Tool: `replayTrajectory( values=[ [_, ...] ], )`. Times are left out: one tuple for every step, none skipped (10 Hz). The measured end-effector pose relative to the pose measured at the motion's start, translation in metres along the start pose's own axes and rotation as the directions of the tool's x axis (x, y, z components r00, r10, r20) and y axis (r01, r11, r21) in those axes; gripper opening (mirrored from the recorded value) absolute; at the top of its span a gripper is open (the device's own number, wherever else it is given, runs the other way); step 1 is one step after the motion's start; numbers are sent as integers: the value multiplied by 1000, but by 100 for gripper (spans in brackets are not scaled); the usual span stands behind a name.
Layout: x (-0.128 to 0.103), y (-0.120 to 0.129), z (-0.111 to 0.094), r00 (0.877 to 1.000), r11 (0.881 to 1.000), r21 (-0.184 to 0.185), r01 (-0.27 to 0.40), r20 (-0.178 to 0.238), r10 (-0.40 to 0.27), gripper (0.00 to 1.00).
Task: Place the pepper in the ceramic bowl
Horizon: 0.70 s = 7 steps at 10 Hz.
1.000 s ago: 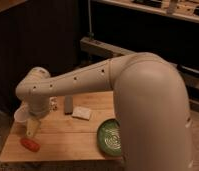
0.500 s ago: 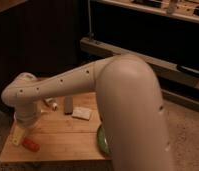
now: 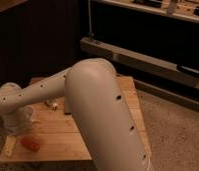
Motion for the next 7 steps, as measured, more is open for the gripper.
replayTrajectory(
  values=[
    [-2, 1, 8, 1000, 1000, 4, -9, 12, 9, 99],
    [-3, 1, 16, 1000, 1000, 6, -12, 22, 12, 99],
    [-2, 0, 24, 1000, 1000, 7, -13, 13, 13, 99],
    [0, -2, 31, 1000, 1000, 3, -9, -6, 9, 99],
    [2, -4, 34, 1000, 1000, 1, -2, -19, 2, 99],
    [6, -9, 38, 999, 1000, -3, 11, -34, -11, 99],
    [9, -11, 41, 999, 1000, -6, 20, -37, -21, 99]
  ],
)
